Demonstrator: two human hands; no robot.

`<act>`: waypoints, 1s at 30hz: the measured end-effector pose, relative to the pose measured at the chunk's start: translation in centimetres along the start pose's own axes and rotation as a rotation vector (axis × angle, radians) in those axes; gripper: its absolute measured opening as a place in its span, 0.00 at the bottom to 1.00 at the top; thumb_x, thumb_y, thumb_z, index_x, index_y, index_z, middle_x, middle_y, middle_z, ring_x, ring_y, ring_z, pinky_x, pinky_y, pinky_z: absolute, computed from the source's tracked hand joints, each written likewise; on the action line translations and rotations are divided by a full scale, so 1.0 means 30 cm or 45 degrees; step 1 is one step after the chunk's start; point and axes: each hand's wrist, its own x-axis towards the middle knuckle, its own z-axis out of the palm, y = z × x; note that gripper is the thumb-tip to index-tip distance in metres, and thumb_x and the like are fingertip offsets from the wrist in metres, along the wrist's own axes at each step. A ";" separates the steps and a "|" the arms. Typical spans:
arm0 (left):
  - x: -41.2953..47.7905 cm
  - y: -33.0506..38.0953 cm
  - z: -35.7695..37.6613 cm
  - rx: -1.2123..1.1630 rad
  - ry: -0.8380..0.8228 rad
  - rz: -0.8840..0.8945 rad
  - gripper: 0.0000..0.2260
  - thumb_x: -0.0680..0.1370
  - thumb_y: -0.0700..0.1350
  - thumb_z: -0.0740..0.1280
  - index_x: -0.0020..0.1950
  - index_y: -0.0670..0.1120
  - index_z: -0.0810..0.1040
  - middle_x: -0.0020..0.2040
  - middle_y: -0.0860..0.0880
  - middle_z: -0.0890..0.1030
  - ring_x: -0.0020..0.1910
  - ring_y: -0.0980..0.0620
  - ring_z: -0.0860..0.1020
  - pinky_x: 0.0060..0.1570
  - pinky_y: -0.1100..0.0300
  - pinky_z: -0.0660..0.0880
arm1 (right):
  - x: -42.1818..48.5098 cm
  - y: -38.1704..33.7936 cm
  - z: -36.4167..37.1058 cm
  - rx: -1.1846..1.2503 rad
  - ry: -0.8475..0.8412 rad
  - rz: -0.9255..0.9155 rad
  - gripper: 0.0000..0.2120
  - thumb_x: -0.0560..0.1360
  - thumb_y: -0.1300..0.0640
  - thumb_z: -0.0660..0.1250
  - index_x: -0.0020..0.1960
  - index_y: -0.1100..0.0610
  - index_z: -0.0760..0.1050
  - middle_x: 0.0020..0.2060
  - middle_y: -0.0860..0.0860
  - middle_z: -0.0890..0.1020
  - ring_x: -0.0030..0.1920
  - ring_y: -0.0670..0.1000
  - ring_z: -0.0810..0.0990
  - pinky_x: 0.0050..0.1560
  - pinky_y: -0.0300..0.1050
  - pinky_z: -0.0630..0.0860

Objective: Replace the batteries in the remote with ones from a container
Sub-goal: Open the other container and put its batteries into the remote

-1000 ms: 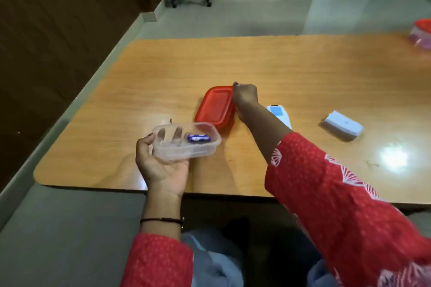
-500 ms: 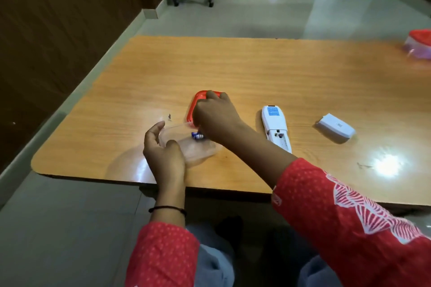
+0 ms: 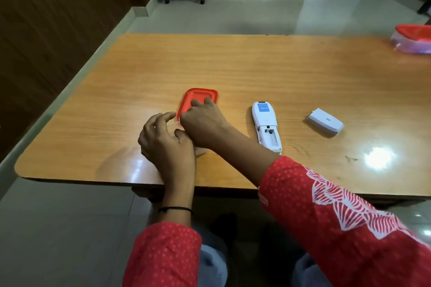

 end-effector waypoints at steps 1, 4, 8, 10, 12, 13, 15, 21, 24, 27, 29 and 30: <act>-0.002 0.003 0.000 -0.012 0.004 -0.005 0.18 0.69 0.34 0.62 0.55 0.49 0.78 0.62 0.50 0.76 0.65 0.46 0.67 0.61 0.53 0.63 | -0.002 0.003 0.001 0.018 -0.003 -0.010 0.11 0.76 0.53 0.61 0.51 0.59 0.76 0.49 0.56 0.82 0.57 0.57 0.74 0.56 0.52 0.67; -0.008 0.009 -0.014 -0.031 0.029 0.022 0.17 0.70 0.34 0.61 0.55 0.49 0.78 0.62 0.50 0.76 0.65 0.47 0.67 0.59 0.58 0.59 | -0.026 0.031 0.000 0.347 0.075 0.049 0.13 0.73 0.47 0.66 0.46 0.57 0.79 0.45 0.54 0.83 0.52 0.55 0.77 0.50 0.48 0.69; -0.029 0.048 -0.022 -0.080 0.027 0.279 0.14 0.72 0.35 0.61 0.55 0.46 0.77 0.60 0.47 0.76 0.62 0.48 0.68 0.60 0.57 0.65 | -0.155 0.157 -0.042 1.221 0.390 0.338 0.05 0.68 0.58 0.72 0.43 0.57 0.80 0.35 0.49 0.82 0.34 0.43 0.77 0.37 0.40 0.73; -0.064 0.080 0.005 -0.186 -0.143 0.352 0.13 0.74 0.34 0.61 0.56 0.44 0.76 0.58 0.46 0.76 0.60 0.49 0.72 0.58 0.60 0.70 | -0.259 0.245 -0.049 1.585 0.594 0.494 0.08 0.69 0.65 0.71 0.48 0.61 0.79 0.34 0.56 0.82 0.31 0.45 0.78 0.36 0.40 0.76; -0.109 0.106 0.058 -0.273 -0.431 0.426 0.14 0.74 0.34 0.62 0.58 0.43 0.76 0.57 0.46 0.78 0.57 0.50 0.76 0.57 0.58 0.73 | -0.365 0.322 -0.020 1.766 0.710 0.652 0.12 0.72 0.68 0.68 0.55 0.60 0.77 0.35 0.60 0.82 0.33 0.47 0.80 0.34 0.37 0.75; -0.133 0.114 0.090 -0.269 -0.596 0.460 0.15 0.74 0.36 0.64 0.60 0.42 0.76 0.58 0.46 0.78 0.57 0.50 0.76 0.58 0.56 0.74 | -0.408 0.346 0.006 1.771 0.740 0.740 0.13 0.73 0.68 0.67 0.56 0.59 0.77 0.36 0.60 0.83 0.34 0.47 0.80 0.32 0.36 0.73; -0.182 0.131 0.153 -0.190 -0.934 0.461 0.22 0.73 0.42 0.67 0.67 0.44 0.71 0.66 0.47 0.74 0.65 0.51 0.72 0.65 0.55 0.70 | -0.467 0.382 0.067 1.747 0.756 0.908 0.12 0.74 0.67 0.65 0.55 0.57 0.78 0.36 0.57 0.83 0.34 0.46 0.81 0.29 0.38 0.72; -0.234 0.156 0.252 0.002 -1.141 0.384 0.42 0.71 0.51 0.72 0.77 0.46 0.51 0.78 0.51 0.51 0.76 0.57 0.52 0.64 0.75 0.48 | -0.470 0.411 0.161 1.622 0.666 0.976 0.08 0.72 0.63 0.70 0.50 0.55 0.79 0.33 0.52 0.84 0.35 0.45 0.83 0.31 0.37 0.74; -0.232 0.155 0.267 0.001 -1.123 0.403 0.42 0.71 0.51 0.72 0.77 0.46 0.50 0.79 0.51 0.49 0.76 0.58 0.51 0.61 0.78 0.46 | -0.458 0.399 0.172 1.473 0.591 0.905 0.08 0.71 0.60 0.72 0.49 0.51 0.79 0.33 0.47 0.84 0.36 0.41 0.82 0.37 0.32 0.75; -0.233 0.151 0.266 -0.014 -1.131 0.410 0.41 0.72 0.52 0.71 0.77 0.45 0.51 0.79 0.50 0.49 0.76 0.58 0.51 0.62 0.77 0.47 | -0.457 0.390 0.170 1.367 0.563 0.860 0.09 0.71 0.59 0.72 0.49 0.49 0.79 0.35 0.45 0.83 0.37 0.38 0.80 0.36 0.27 0.72; -0.230 0.146 0.264 -0.023 -1.136 0.412 0.41 0.71 0.52 0.72 0.76 0.45 0.52 0.78 0.50 0.50 0.76 0.58 0.51 0.63 0.76 0.48 | -0.463 0.385 0.161 1.303 0.562 0.818 0.08 0.71 0.60 0.72 0.48 0.51 0.78 0.35 0.44 0.82 0.37 0.37 0.80 0.36 0.26 0.71; -0.228 0.145 0.261 -0.022 -1.144 0.416 0.41 0.71 0.52 0.72 0.76 0.45 0.52 0.78 0.51 0.50 0.76 0.58 0.51 0.64 0.75 0.49 | -0.470 0.380 0.155 1.251 0.559 0.783 0.07 0.71 0.61 0.72 0.47 0.52 0.78 0.35 0.44 0.82 0.37 0.36 0.79 0.37 0.25 0.70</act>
